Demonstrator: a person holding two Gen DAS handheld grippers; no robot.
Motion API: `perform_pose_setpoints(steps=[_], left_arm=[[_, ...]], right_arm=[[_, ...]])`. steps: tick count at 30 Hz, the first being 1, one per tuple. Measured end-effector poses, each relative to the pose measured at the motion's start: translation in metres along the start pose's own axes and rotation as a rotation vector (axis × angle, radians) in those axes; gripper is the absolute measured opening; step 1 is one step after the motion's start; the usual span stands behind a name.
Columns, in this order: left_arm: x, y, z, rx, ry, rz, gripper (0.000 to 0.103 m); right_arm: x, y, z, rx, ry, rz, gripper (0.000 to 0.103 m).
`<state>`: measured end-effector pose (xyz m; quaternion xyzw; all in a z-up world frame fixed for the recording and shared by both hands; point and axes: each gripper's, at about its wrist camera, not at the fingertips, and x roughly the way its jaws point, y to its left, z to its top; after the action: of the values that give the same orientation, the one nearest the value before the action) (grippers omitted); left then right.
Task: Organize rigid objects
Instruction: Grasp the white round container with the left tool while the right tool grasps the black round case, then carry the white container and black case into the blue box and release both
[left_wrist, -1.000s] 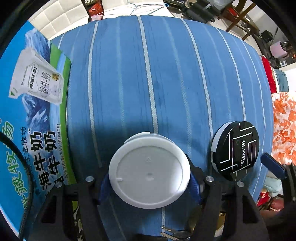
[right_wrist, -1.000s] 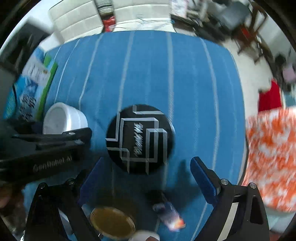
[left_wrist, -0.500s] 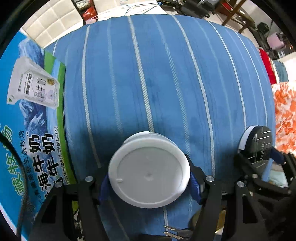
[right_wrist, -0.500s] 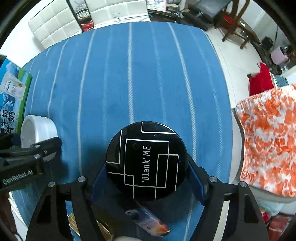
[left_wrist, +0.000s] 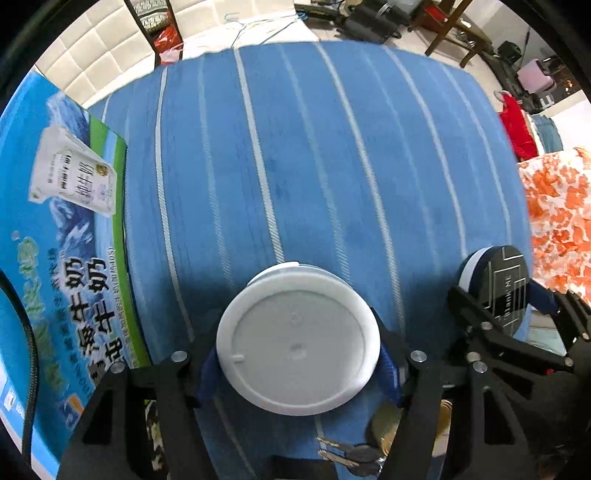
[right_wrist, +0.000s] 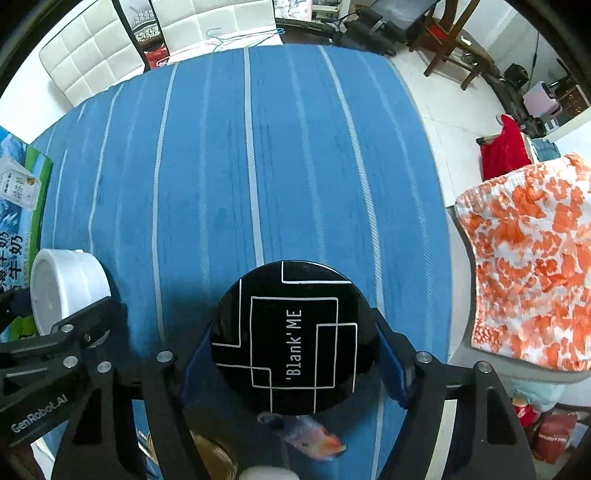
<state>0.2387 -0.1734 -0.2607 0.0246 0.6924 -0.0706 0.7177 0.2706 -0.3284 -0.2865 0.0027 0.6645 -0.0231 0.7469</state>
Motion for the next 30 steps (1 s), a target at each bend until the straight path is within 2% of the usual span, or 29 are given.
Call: perform_pose_setpoints(steps=[8,16,22,30], left_arm=[[-0.048,0.001,-0.015,0.025,-0.092,-0.031,0.065],[-0.109,0.021,-0.034,0.052,-0.213,-0.092,0.065],[-0.159,0.050,-0.057,0.052,-0.306,-0.085,0.065],[-0.202,0.138,-0.101,-0.045,-0.367,-0.031,0.065]], right_arm=[[-0.047,-0.012,-0.020,0.045,-0.061,-0.001,0.078],[-0.125,0.013,-0.040,0.043,-0.170,0.038,0.077],[-0.191,0.063,-0.064,0.012,-0.264,0.054,0.078],[-0.237,0.150,-0.098,-0.034,-0.317,0.114,0.078]])
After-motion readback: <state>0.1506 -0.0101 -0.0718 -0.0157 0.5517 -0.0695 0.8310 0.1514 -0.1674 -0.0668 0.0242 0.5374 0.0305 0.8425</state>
